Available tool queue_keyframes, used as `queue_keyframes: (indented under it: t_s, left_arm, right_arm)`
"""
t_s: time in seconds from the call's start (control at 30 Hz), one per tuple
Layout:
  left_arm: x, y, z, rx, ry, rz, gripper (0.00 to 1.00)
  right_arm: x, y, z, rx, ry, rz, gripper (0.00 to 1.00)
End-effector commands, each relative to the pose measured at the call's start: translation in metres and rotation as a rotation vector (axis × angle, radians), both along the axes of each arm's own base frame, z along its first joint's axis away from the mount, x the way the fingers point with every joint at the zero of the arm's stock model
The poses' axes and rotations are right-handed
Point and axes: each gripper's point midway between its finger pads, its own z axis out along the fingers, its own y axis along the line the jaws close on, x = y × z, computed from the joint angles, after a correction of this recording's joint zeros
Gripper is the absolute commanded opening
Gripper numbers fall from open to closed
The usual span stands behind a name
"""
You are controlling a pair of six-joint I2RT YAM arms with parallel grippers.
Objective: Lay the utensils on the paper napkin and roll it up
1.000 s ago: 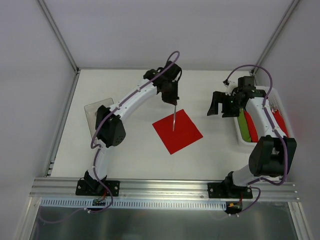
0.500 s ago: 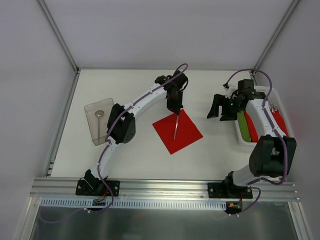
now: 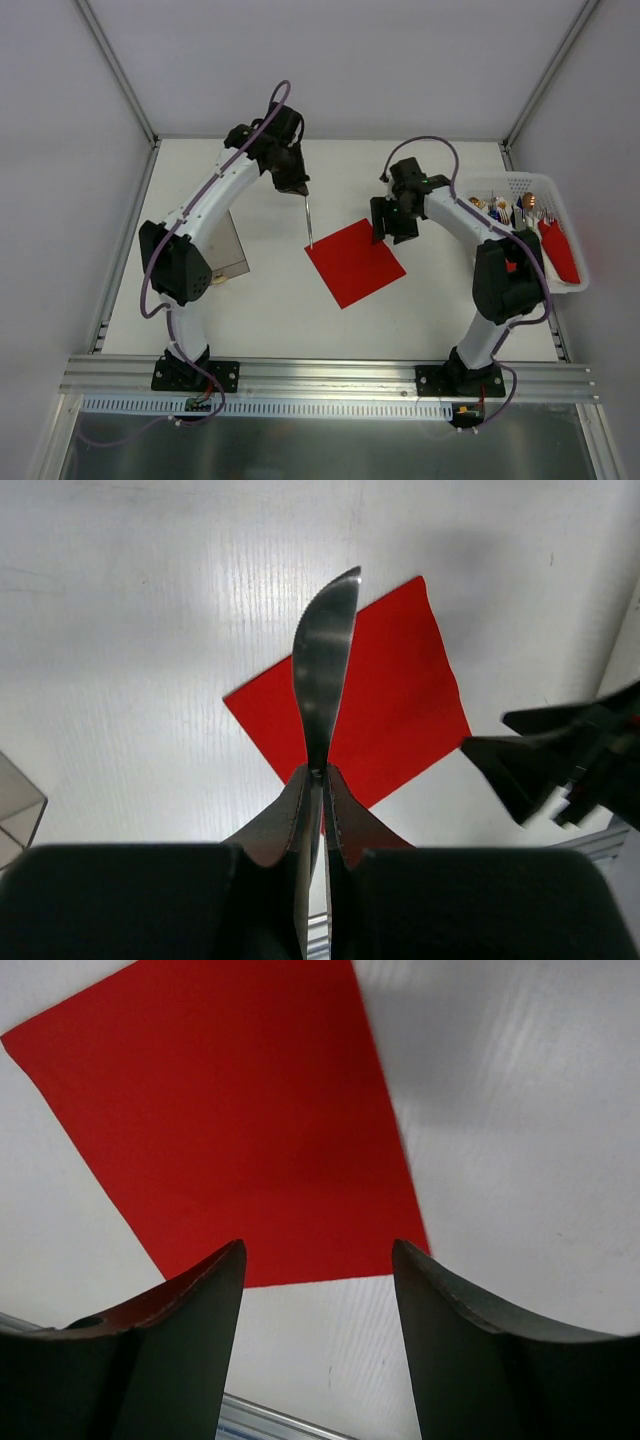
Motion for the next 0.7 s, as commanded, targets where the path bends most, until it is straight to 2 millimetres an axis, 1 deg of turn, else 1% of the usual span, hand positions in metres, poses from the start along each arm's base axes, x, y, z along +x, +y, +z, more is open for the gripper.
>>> queue_keyframes:
  t_s: [0.0,0.03,0.07,0.1,0.13,0.2,0.23,0.3,0.33,0.37,0.4,0.43,0.5,0.53,0.6,0.67]
  left_arm:
    - [-0.019,0.013,0.019,-0.042,0.008,0.055,0.0]
    - [-0.02,0.016,0.023,-0.044,0.001,0.066,0.0]
    - [-0.021,0.019,0.025,-0.044,-0.004,0.073,0.0]
    - [-0.024,0.023,0.029,-0.043,-0.014,0.078,0.0]
    - [-0.024,0.026,0.029,-0.044,-0.013,0.087,0.0]
    - [-0.029,0.032,0.032,-0.052,-0.015,0.102,0.0]
    - [-0.031,0.035,0.033,-0.05,-0.014,0.109,0.0]
    - [-0.035,0.041,0.033,-0.048,-0.014,0.124,0.0]
    - [-0.037,0.042,0.033,-0.048,-0.015,0.127,0.0]
    - [-0.037,0.045,0.033,-0.046,-0.017,0.134,0.0]
    - [-0.041,0.048,0.034,-0.046,-0.019,0.137,0.0]
    - [-0.042,0.05,0.035,-0.045,-0.019,0.139,0.0]
    - [-0.047,0.056,0.035,-0.04,-0.021,0.15,0.0]
    - [-0.048,0.059,0.035,-0.042,-0.023,0.153,0.0]
    - [-0.051,0.065,0.035,-0.039,-0.022,0.164,0.0]
    - [-0.053,0.07,0.033,-0.033,-0.022,0.175,0.0]
  right_arm:
    - [0.014,0.02,-0.011,-0.106,-0.034,-0.013,0.64]
    - [0.011,0.03,-0.016,-0.134,-0.039,0.018,0.64]
    - [0.012,0.039,-0.017,-0.128,-0.036,0.012,0.63]
    - [0.011,0.044,-0.03,-0.141,-0.003,0.013,0.63]
    - [0.007,0.053,-0.034,-0.145,0.009,0.03,0.63]
    - [0.008,0.061,-0.042,-0.152,0.02,0.046,0.63]
    - [0.006,0.064,-0.055,-0.161,0.046,0.054,0.63]
    - [0.006,0.073,-0.062,-0.142,0.066,0.064,0.63]
    - [0.002,0.08,-0.066,-0.133,0.08,0.085,0.63]
    - [0.001,0.084,-0.074,-0.137,0.096,0.096,0.63]
    - [0.002,0.09,-0.074,-0.129,0.091,0.113,0.63]
    - [-0.004,0.1,-0.076,-0.109,0.102,0.143,0.63]
    - [-0.009,0.109,-0.082,-0.105,0.112,0.171,0.64]
    - [-0.013,0.117,-0.081,-0.095,0.112,0.191,0.64]
    - [-0.019,0.124,-0.085,-0.089,0.121,0.211,0.64]
    - [-0.025,0.132,-0.085,-0.09,0.12,0.227,0.64]
